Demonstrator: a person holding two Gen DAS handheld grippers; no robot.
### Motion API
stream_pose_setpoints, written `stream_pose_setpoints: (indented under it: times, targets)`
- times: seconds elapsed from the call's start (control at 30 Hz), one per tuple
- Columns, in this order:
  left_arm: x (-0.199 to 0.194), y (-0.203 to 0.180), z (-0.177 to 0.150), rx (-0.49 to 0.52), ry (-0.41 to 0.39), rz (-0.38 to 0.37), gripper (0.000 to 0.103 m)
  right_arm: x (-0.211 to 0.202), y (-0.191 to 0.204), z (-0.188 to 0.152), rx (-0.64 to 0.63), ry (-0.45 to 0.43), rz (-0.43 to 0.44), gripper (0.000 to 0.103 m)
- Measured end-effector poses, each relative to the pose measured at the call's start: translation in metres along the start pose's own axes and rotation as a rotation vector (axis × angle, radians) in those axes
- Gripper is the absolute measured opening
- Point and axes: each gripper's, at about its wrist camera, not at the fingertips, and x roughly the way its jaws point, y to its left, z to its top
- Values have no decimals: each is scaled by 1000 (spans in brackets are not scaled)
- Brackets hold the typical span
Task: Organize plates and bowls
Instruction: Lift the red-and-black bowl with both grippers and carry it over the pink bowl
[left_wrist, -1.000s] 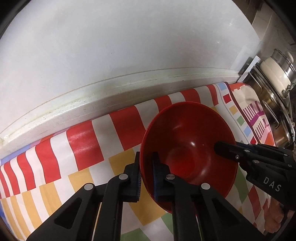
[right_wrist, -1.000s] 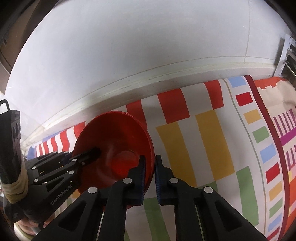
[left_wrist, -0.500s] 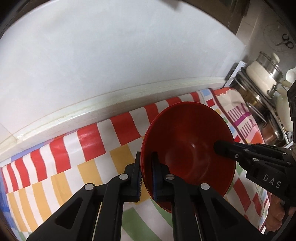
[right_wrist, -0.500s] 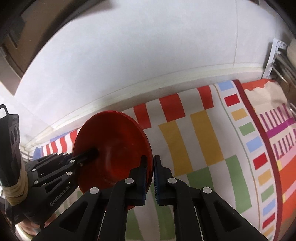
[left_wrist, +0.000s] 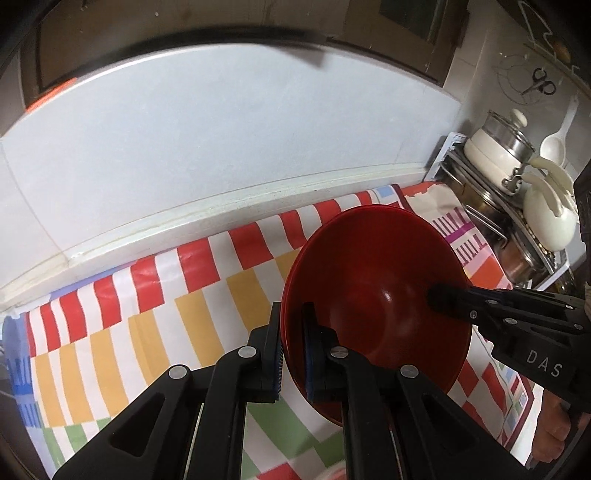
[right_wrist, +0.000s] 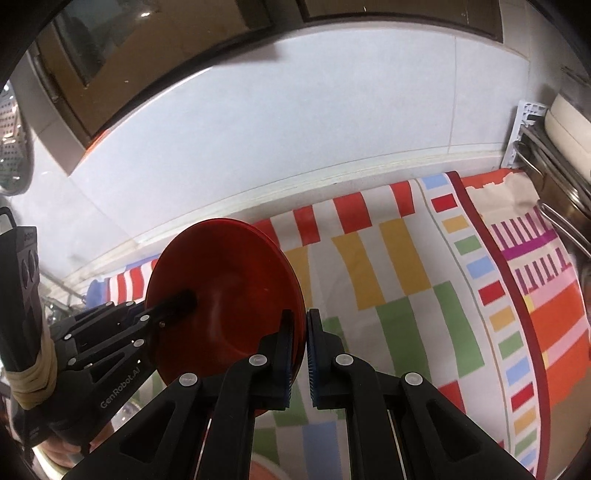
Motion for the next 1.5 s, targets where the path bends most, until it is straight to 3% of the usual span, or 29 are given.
stream_pose_setpoints:
  times: [0.83, 1.5]
  targets:
    - [-81, -18, -68, 2, -33, -30, 10, -82, 41, -78, -26, -44, -30, 8]
    - [-85, -28, -130, 11, 74, -63, 10, -89, 48, -140, -40, 44, -62, 9]
